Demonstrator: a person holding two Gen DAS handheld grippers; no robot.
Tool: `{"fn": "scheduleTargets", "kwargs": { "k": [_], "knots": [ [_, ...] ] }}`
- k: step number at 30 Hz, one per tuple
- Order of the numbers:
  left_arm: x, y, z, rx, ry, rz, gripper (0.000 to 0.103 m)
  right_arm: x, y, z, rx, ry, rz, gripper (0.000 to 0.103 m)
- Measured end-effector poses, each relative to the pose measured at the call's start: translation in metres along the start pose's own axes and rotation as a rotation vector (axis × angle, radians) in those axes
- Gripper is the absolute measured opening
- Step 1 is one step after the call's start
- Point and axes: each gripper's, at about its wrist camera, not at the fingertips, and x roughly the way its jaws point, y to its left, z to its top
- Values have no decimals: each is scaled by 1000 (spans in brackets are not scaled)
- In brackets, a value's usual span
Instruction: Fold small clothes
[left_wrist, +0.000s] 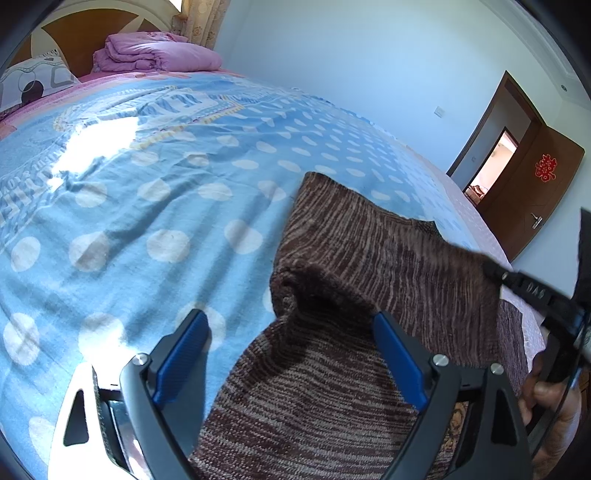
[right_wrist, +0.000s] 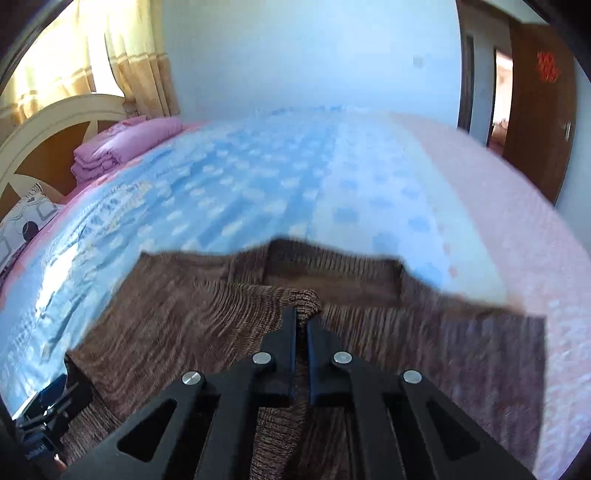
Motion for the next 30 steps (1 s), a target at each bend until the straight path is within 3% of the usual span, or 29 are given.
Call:
{"fn": "scheduleTargets", "kwargs": {
  "k": [3, 7, 9, 12, 14, 17, 18, 21, 24, 28, 30],
  "knots": [
    [0, 0, 0, 2, -1, 1, 94, 15, 3, 0, -49, 26, -44, 4],
    [0, 0, 0, 1, -1, 0, 94, 49, -3, -10, -45, 159, -70, 8],
    [0, 0, 0, -1, -1, -2, 94, 27, -10, -6, 12, 96, -105, 12],
    [0, 1, 0, -2, -3, -4, 94, -25, -4, -9, 19, -39, -66, 12],
    [0, 1, 0, -2, -2, -3, 94, -36, 6, -19, -7, -19, -39, 12],
    [-1, 1, 0, -2, -2, -4, 94, -30, 17, -47, -6, 99, 76, 12],
    [-1, 2, 0, -4, -1, -6, 94, -23, 17, -57, -19, 137, 72, 12],
    [-5, 4, 0, -15, -8, -13, 94, -32, 11, -68, 8, 122, 61, 19],
    [-9, -2, 4, 9, 17, 30, 94, -36, -1, -72, 68, 158, 36, 35],
    [-25, -19, 30, 113, -61, 103, 94, -64, -11, -85, 90, 128, -20, 35],
    [-14, -23, 46, 151, -48, 169, 100, -80, -18, -93, 143, 92, -8, 35]
  ]
}}
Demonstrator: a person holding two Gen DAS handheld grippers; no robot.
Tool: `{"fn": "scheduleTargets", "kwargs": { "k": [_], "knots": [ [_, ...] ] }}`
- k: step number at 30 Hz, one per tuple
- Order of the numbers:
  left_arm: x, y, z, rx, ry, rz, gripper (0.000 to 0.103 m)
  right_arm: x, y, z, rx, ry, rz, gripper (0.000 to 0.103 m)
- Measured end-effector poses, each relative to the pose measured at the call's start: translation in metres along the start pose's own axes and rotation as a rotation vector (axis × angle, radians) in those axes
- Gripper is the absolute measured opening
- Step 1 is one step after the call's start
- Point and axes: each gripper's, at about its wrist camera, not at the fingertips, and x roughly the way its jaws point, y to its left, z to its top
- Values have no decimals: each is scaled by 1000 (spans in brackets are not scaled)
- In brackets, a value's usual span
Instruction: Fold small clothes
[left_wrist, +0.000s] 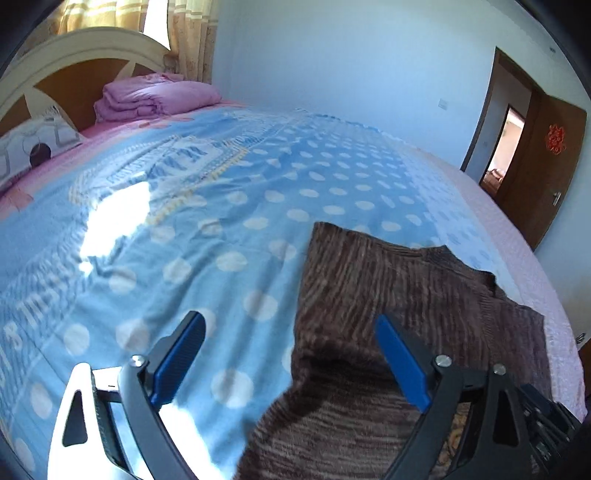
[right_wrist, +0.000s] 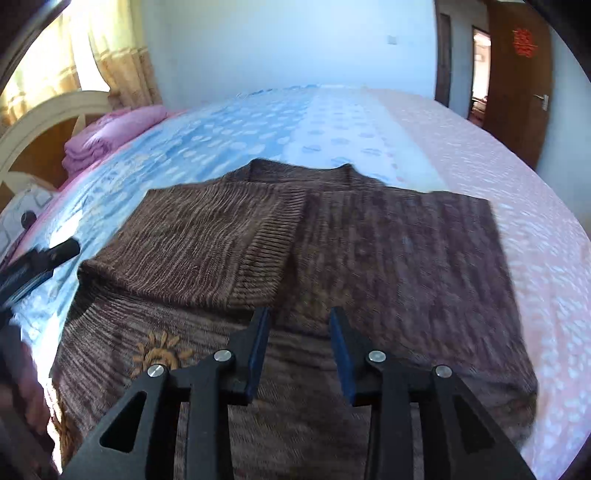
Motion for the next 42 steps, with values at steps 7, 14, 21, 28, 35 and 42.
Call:
{"fn": "scheduleTargets", "kwargs": {
  "k": [7, 14, 21, 28, 35, 42],
  "knots": [
    [38, 15, -19, 90, 174, 45, 98, -106, -32, -30, 69, -165, -69, 35],
    [-44, 59, -44, 189, 62, -160, 97, -224, -81, -62, 123, -235, -58, 35],
    [-133, 95, -86, 274, 89, -490, 98, -281, -87, -107, 73, -133, 92, 36],
    [-146, 102, -144, 342, 207, -469, 101, -222, -61, -174, 69, 151, 61, 43],
    [-145, 106, -184, 295, 314, -464, 99, -159, -46, -216, -3, 342, -125, 43],
    [-156, 98, -197, 367, 288, -416, 92, -150, -33, -225, -70, 370, -136, 48]
  ]
}}
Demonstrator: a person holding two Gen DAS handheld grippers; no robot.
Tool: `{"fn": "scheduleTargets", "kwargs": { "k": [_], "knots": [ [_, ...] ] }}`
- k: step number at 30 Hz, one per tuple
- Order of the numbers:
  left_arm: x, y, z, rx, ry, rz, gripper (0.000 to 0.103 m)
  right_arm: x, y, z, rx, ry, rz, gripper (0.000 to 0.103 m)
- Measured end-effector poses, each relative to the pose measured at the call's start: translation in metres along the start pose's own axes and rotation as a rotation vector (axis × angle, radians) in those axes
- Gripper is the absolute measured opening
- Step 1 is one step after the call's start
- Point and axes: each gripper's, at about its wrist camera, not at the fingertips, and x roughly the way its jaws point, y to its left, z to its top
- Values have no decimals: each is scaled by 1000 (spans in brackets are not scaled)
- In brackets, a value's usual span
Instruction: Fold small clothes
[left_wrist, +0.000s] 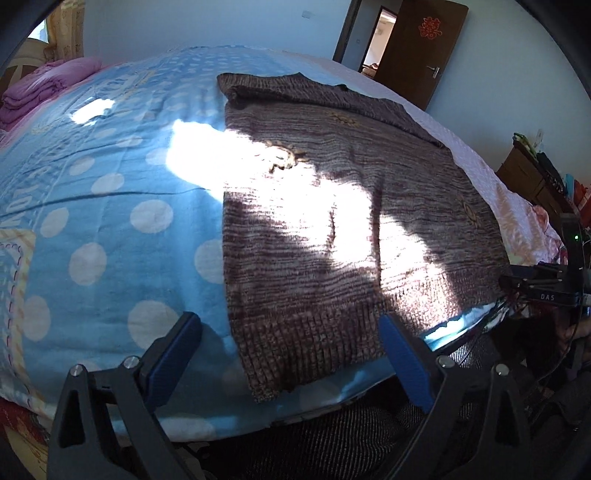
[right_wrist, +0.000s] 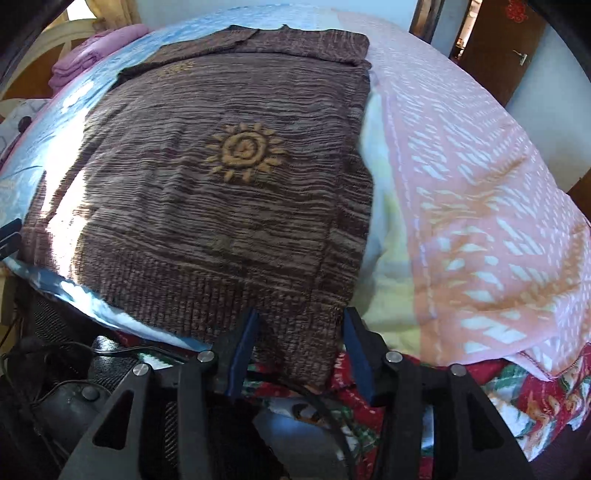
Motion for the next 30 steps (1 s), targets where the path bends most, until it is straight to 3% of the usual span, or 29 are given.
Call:
{"fn": "scheduleTargets", "kwargs": {
  "k": [1, 2, 3, 5, 7, 12, 17, 23, 25, 28, 30],
  "knots": [
    [1, -1, 0, -3, 4, -1, 80, 2, 0, -1, 2, 1, 8, 43],
    [2, -1, 1, -8, 12, 3, 75, 5, -3, -2, 14, 18, 26, 25],
    [3, -2, 1, -5, 15, 8, 65, 7, -6, -3, 34, 26, 47, 19],
    [1, -3, 0, 2, 25, 3, 30, 5, -18, -4, 86, 17, 110, 15],
    [4, -1, 0, -30, 48, -25, 17, -5, -28, -2, 132, -3, 196, 13],
    [-2, 5, 11, -78, 42, -75, 13, -37, -39, 13, 177, -94, 350, 13],
    [-15, 2, 54, -76, -18, -120, 8, -56, -43, 53, 229, -191, 459, 13],
    [3, 9, 113, -92, -49, -25, 8, -41, -51, 117, 308, -257, 472, 13],
    [3, 17, 127, -111, -55, -36, 8, -31, -62, 135, 359, -285, 469, 0],
    [-8, 23, 131, -75, -82, -27, 9, -18, -73, 158, 385, -313, 429, 0],
    [-15, 26, 124, -36, -74, -19, 17, -12, -76, 166, 382, -311, 390, 0]
  ]
}}
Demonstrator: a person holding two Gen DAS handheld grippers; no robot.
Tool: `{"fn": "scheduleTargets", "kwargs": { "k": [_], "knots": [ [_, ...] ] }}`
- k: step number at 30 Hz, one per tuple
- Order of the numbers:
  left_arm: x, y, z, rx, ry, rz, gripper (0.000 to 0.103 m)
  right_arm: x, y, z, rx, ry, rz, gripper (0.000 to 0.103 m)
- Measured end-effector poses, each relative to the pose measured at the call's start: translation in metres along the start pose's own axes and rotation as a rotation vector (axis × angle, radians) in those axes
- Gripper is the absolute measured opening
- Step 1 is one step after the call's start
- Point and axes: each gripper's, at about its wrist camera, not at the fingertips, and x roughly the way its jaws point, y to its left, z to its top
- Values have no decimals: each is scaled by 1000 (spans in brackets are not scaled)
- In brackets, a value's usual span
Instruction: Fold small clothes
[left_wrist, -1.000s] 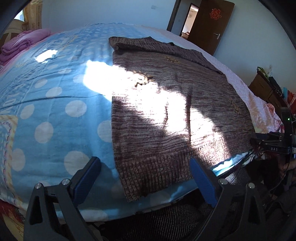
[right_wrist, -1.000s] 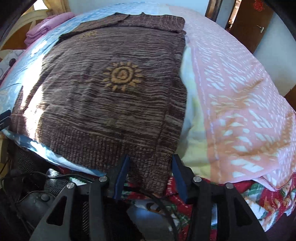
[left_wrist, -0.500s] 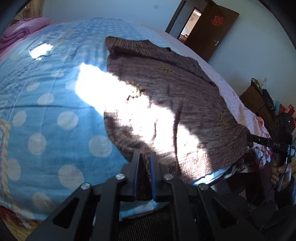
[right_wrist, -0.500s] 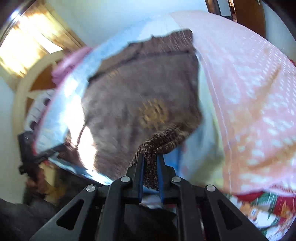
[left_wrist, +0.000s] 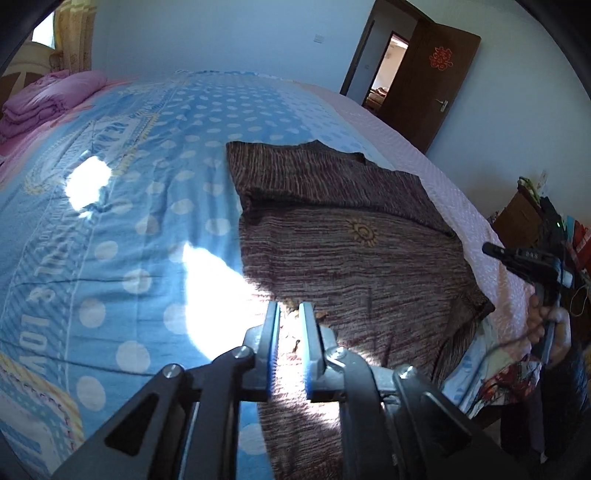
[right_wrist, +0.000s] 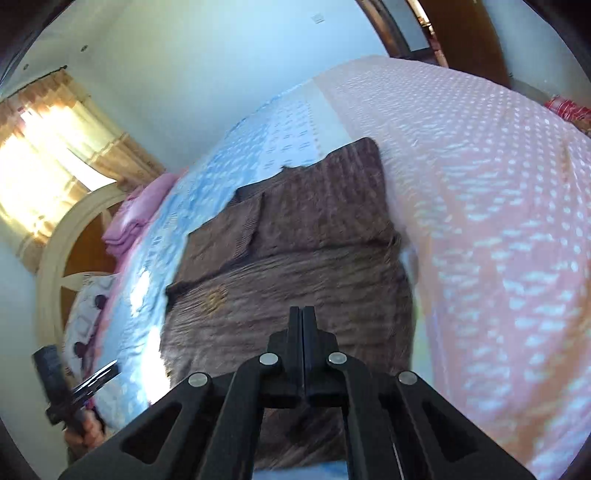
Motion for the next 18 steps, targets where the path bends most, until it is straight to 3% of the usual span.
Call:
{"fn": "scheduleTargets", "kwargs": {
  "k": [3, 4, 5, 7, 9, 10, 11, 13, 16, 18],
  "knots": [
    [-10, 2, -27, 40, 45, -36, 46, -4, -1, -2, -4, 3, 68, 0],
    [-12, 2, -39, 48, 61, -42, 65, -8, 1, -8, -26, 13, 66, 0],
    [-11, 1, -52, 46, 81, -53, 75, -13, 2, -12, -53, 14, 62, 1],
    [-5, -1, -73, 26, 139, -94, 75, -20, 6, -27, -127, 19, 50, 13],
    [5, -4, -91, -8, 201, -102, 75, -27, 9, -44, -198, 37, 16, 62],
    [10, -4, -99, -33, 230, -108, 75, -34, 12, -54, -236, 38, 2, 69],
    [16, -3, -106, -65, 260, -127, 75, -40, 13, -63, -267, 44, 4, 70],
    [17, -3, -112, -111, 242, -139, 76, -42, 9, -74, -271, 95, 28, 70],
    [17, -7, -110, -132, 239, -138, 76, -34, 2, -80, -174, 125, 131, 70],
    [17, -10, -110, -132, 237, -135, 74, -21, 5, -80, -146, 123, 139, 70]
  ]
}}
